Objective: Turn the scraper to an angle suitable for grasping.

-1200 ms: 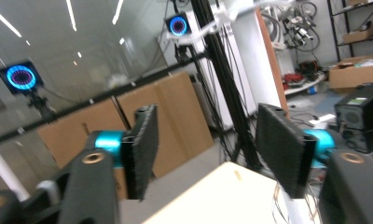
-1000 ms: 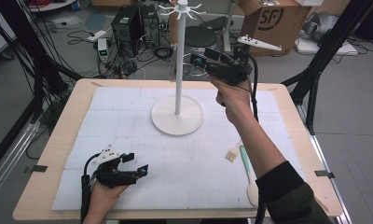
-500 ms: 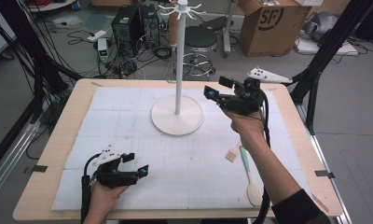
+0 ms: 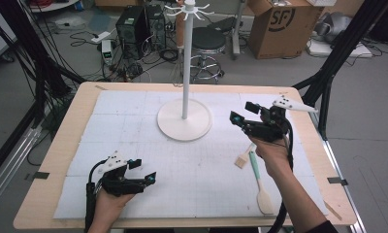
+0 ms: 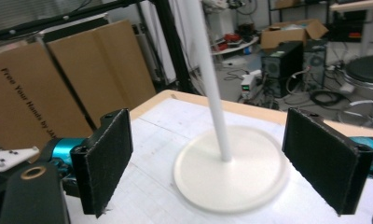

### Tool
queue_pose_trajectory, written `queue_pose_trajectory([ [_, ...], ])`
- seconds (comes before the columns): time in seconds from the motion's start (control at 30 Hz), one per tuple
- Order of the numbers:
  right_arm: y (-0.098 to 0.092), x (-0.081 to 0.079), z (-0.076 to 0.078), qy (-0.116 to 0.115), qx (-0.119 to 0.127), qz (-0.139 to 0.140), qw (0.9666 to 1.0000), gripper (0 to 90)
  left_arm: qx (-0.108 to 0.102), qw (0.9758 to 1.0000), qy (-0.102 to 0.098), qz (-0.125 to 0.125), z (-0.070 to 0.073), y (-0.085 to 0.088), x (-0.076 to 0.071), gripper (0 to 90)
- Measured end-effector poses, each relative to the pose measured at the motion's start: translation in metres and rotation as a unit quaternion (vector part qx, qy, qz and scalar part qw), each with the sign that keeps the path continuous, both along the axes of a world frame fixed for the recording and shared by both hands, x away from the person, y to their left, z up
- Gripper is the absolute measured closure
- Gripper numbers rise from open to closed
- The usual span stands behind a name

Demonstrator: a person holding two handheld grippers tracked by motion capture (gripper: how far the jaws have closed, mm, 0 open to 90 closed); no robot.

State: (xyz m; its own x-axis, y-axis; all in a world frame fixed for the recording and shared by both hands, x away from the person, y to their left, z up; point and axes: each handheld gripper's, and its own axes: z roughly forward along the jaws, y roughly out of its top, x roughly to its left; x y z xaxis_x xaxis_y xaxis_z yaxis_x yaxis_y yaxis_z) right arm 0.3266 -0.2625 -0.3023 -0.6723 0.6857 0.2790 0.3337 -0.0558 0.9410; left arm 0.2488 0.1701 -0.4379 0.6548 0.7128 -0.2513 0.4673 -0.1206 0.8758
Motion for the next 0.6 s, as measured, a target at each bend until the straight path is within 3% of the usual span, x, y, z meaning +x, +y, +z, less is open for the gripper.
queue_pose_trajectory([
  [0.1,-0.015,-0.006,-0.012,0.017,0.004,-0.004,0.9998,17.0,0.000,1.0000,0.001,0.001,0.000,0.000,0.000,20.5],
  [0.2,-0.027,-0.011,-0.022,0.029,0.006,-0.015,0.9995,24.6,0.001,1.0000,0.000,0.003,0.000,-0.001,0.000,20.5],
  [0.43,-0.046,-0.026,-0.040,0.033,-0.008,-0.028,0.9990,36.3,0.004,1.0000,-0.002,0.003,0.000,-0.003,0.000,20.5],
  [0.6,-0.057,-0.036,-0.050,0.036,-0.003,-0.038,0.9986,47.1,0.009,1.0000,-0.003,0.000,0.000,-0.007,0.000,20.5],
])
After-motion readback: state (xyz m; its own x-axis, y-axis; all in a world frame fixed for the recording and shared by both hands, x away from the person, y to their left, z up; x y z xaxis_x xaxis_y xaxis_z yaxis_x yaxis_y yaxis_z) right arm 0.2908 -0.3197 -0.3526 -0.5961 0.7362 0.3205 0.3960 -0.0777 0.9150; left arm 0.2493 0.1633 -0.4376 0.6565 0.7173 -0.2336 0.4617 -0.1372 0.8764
